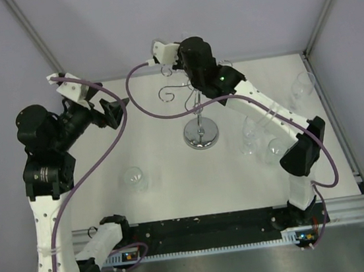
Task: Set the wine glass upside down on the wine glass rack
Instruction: Turn the wine glass upside down at the wine rack.
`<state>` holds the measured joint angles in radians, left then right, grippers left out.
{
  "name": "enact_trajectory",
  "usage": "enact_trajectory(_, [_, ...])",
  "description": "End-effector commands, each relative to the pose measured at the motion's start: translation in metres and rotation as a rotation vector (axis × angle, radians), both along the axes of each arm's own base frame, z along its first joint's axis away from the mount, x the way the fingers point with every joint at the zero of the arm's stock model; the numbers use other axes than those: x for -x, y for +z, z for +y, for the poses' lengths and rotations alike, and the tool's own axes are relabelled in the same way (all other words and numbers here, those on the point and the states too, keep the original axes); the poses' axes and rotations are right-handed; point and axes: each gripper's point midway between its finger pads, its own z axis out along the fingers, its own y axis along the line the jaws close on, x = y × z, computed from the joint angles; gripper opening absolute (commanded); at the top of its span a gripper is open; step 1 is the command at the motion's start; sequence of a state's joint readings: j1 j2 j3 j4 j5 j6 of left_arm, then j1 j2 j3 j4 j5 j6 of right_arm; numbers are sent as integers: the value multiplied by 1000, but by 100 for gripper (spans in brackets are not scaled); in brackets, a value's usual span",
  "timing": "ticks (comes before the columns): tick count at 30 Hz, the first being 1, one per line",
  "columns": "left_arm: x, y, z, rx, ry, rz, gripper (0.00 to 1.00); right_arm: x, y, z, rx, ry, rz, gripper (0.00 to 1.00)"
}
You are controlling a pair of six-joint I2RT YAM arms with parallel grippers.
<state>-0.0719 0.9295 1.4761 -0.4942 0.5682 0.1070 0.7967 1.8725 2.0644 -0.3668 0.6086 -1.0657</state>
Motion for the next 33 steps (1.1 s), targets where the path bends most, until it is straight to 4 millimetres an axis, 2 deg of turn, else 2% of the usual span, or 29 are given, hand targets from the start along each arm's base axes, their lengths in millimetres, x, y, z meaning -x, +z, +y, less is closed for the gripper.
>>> enact_trajectory(1, [6, 9, -3, -1, -22, -43, 90, 23, 60, -17, -129, -4, -120, 0])
enact_trajectory(14, [8, 9, -3, -1, -22, -45, 91, 28, 52, -23, -127, -13, -104, 0])
enact_trajectory(33, [9, 11, -4, 3, -27, -48, 91, 31, 58, -45, -139, -47, -112, 0])
